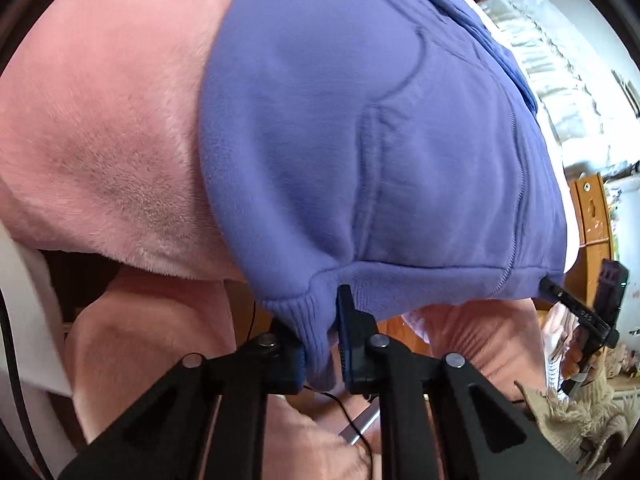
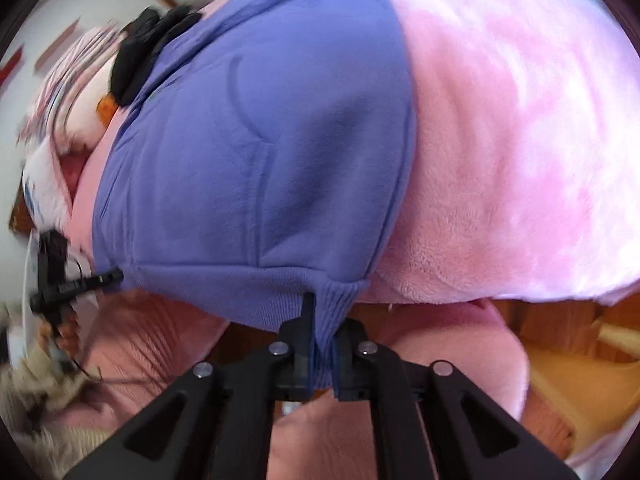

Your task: Fold large clothes

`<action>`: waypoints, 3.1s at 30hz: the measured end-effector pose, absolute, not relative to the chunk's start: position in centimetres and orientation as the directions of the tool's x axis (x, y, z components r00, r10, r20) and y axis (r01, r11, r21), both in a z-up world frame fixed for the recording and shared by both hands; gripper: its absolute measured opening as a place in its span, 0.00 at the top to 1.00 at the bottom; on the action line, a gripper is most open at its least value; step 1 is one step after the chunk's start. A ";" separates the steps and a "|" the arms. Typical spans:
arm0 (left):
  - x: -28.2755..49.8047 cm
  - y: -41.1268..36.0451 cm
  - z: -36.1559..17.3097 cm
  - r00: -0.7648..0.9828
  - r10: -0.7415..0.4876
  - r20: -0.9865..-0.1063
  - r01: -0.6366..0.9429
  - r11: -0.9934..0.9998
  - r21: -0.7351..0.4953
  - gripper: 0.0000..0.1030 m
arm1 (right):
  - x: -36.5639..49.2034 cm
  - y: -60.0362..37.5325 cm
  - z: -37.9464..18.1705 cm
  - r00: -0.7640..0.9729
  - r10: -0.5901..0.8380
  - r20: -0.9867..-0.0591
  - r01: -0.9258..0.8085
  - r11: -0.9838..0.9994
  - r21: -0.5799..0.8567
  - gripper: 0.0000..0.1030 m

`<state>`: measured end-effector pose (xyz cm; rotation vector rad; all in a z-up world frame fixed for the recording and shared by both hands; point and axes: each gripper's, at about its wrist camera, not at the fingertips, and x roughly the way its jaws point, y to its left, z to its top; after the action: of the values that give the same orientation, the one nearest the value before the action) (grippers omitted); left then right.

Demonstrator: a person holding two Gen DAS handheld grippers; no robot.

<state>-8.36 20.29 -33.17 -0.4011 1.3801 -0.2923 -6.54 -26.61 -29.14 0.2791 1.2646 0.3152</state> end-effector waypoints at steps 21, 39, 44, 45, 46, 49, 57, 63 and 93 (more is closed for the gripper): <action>1.0 23.3 -12.6 0.631 -0.498 -0.594 -0.016 0.758 -0.652 0.92 | 0.2 -25.3 -9.2 0.704 0.430 -0.565 -0.290 0.900 0.324 0.96; 26.0 19.5 -8.9 0.664 -0.267 -0.698 -0.082 0.902 -0.424 0.92 | 21.8 -26.2 -7.2 0.735 0.321 -0.597 -0.074 0.913 0.401 0.96; 32.0 17.6 -10.4 0.655 -0.233 -0.719 -0.094 0.919 -0.383 0.92 | 26.4 -26.6 -9.0 0.728 0.272 -0.630 0.020 0.909 0.416 0.96; 33.1 17.3 -11.0 0.648 -0.230 -0.726 -0.100 0.919 -0.381 0.92 | 27.1 -26.7 -9.5 0.724 0.266 -0.636 0.037 0.906 0.422 0.96; 34.2 16.9 -11.7 0.640 -0.226 -0.734 -0.105 0.921 -0.375 0.92 | 28.3 -26.9 -10.2 0.717 0.261 -0.646 0.060 0.901 0.430 0.96; 36.9 16.1 -14.4 0.609 -0.193 -0.769 -0.128 0.933 -0.336 0.92 | 30.9 -27.5 -12.3 0.694 0.255 -0.673 0.108 0.888 0.447 0.96; 41.1 15.0 -21.8 0.539 -0.128 -0.833 -0.151 0.958 -0.245 0.92 | 36.2 -27.0 -19.3 0.596 0.206 -0.776 0.208 0.894 0.397 0.96; 41.2 15.2 -23.5 0.504 -0.158 -0.849 -0.107 0.964 -0.243 0.85 | 37.5 -27.3 -22.6 0.529 0.219 -0.820 0.251 0.882 0.398 0.91; 42.5 16.0 -24.8 0.513 -0.187 -0.838 0.139 0.981 -0.134 0.43 | 39.7 -28.1 -23.2 0.503 0.213 -0.838 -0.042 0.974 0.222 0.37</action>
<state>42.53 15.99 -24.80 -0.0520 1.0139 -0.1957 39.69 -28.05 -23.24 0.1816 1.0335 0.1548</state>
